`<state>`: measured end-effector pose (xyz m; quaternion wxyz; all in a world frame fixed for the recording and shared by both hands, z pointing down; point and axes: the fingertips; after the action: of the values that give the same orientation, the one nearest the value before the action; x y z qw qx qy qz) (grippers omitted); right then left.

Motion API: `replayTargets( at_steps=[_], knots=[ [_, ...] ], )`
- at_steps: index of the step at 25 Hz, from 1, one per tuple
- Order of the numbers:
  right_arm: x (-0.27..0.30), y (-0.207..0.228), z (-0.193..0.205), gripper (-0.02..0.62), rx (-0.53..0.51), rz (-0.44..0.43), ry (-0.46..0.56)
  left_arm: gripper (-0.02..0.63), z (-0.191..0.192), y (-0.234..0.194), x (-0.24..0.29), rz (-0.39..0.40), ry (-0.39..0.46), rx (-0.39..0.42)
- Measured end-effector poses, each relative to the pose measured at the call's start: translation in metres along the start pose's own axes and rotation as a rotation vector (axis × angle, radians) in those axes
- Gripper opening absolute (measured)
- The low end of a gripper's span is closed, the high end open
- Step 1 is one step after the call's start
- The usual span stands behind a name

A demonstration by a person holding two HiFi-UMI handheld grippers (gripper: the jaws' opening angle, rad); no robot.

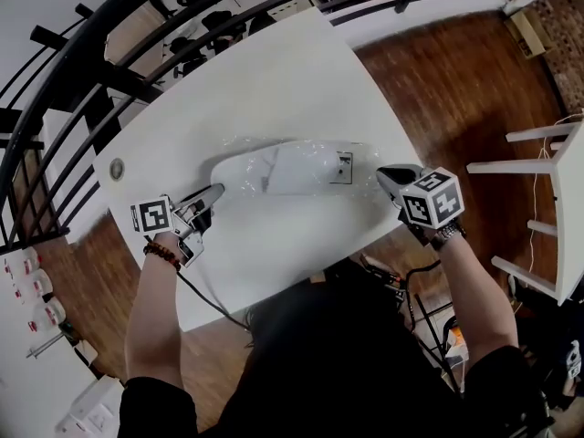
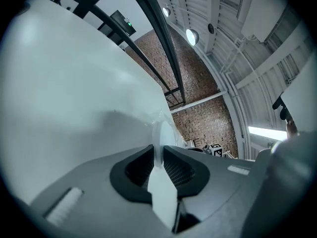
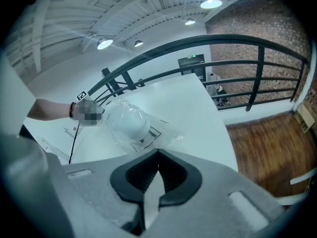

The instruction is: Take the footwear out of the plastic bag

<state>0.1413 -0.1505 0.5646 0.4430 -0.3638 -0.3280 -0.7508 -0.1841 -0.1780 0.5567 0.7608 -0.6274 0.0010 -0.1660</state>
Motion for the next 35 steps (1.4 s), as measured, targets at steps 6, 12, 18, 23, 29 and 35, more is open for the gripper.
replayTargets(
  at_steps=[6,12,18,23,29,35],
  knots=[
    [-0.002,0.014,0.002,-0.008,0.014,0.023,-0.002,0.078,-0.001,-0.001,-0.003,-0.004,0.057,0.004],
    [-0.002,0.020,0.002,-0.008,0.028,0.050,0.002,0.078,-0.004,0.003,-0.014,0.008,0.130,-0.031],
    [-0.005,0.032,0.004,-0.008,0.038,0.077,0.008,0.077,-0.002,0.012,-0.019,0.033,0.195,-0.058],
    [-0.007,0.038,0.007,-0.008,0.046,0.100,0.010,0.077,0.000,0.006,-0.034,0.006,0.234,-0.065],
    [-0.010,0.048,0.008,-0.008,0.059,0.116,0.007,0.077,0.000,0.008,-0.042,0.018,0.298,-0.077],
    [-0.017,0.060,0.015,-0.008,0.085,0.127,0.008,0.077,0.004,0.006,-0.049,0.003,0.353,-0.074]
  ],
)
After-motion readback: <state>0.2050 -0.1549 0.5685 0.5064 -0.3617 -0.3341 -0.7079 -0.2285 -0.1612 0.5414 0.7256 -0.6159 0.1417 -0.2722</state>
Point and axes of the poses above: the fingertips, and each gripper's own axes: x forward along the fingers, y to its right, z out of its underside, and after that the axes turned 11 degrees about z, right-handed
